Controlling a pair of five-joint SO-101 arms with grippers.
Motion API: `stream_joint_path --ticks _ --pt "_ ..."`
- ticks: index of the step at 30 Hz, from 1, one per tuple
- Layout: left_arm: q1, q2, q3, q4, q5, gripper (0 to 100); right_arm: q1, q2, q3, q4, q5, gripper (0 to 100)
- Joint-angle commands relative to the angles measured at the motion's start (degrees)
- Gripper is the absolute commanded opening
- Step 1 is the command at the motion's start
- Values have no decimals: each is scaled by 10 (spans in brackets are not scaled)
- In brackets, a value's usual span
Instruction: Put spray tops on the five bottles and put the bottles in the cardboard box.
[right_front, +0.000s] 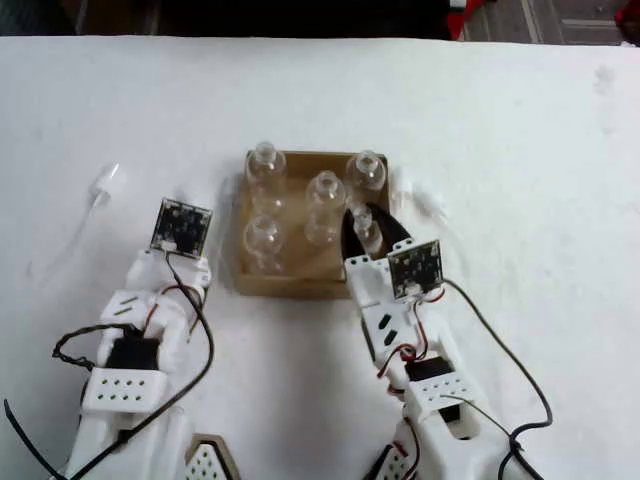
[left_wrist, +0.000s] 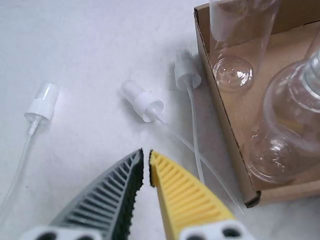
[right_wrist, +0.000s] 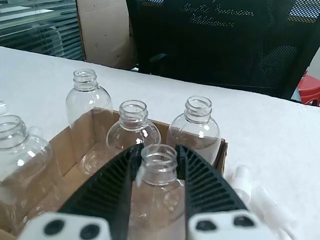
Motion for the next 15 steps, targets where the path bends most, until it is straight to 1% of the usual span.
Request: stream_joint_path --ticks 1,5,10,15 --pt "-7 3 -6 -17 6 28 4 1 4 8 24 15" --pt "-7 3 -6 -17 6 28 3 1 4 8 59 15" --pt "-7 3 -6 -17 6 28 6 1 4 8 135 15" --pt "-7 3 -6 -17 6 28 7 1 4 8 144 15"
